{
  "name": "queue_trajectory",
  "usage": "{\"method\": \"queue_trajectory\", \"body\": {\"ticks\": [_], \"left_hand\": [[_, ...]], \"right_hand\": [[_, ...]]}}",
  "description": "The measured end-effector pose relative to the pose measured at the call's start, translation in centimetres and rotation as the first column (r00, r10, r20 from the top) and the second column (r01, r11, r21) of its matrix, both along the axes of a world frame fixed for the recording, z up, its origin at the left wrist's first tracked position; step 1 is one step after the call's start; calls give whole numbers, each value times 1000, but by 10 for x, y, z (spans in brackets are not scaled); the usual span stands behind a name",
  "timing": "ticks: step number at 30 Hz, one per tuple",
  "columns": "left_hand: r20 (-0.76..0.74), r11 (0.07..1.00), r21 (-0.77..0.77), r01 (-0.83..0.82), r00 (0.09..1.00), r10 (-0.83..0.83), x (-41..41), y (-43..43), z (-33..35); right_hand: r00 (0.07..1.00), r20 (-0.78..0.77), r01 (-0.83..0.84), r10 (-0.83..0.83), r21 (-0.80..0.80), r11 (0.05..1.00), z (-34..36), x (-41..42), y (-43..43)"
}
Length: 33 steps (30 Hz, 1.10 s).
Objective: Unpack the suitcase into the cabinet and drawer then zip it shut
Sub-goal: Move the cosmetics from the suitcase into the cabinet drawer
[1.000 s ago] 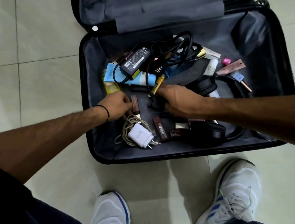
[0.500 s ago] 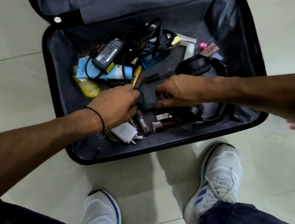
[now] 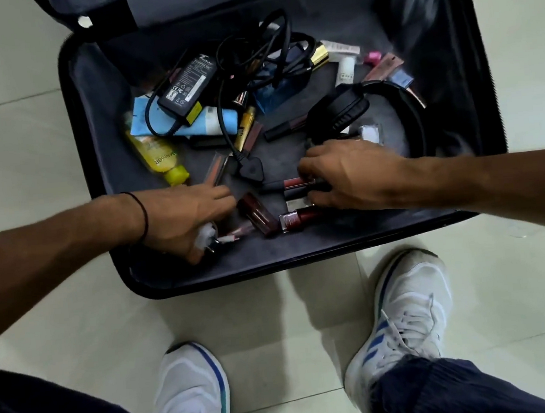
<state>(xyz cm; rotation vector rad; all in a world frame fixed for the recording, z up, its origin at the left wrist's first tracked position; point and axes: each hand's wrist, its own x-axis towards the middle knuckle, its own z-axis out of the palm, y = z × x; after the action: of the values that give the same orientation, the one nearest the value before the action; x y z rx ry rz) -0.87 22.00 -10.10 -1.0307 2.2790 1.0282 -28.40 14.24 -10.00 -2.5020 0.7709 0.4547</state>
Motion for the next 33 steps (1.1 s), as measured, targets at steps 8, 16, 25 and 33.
{"method": "queue_trajectory", "body": {"ticks": [8, 16, 25, 33], "left_hand": [[177, 980, 147, -137, 978, 110, 18, -9, 12], [186, 980, 49, -194, 966, 182, 17, -15, 11], [111, 927, 186, -325, 944, 309, 33, -28, 18], [-52, 624, 290, -725, 639, 767, 45, -43, 29]], "right_hand": [[926, 310, -235, 216, 25, 972, -9, 55, 26], [875, 123, -418, 468, -292, 860, -45, 88, 54], [958, 220, 85, -182, 389, 917, -6, 45, 39], [940, 40, 302, -338, 360, 883, -11, 54, 36]]}}
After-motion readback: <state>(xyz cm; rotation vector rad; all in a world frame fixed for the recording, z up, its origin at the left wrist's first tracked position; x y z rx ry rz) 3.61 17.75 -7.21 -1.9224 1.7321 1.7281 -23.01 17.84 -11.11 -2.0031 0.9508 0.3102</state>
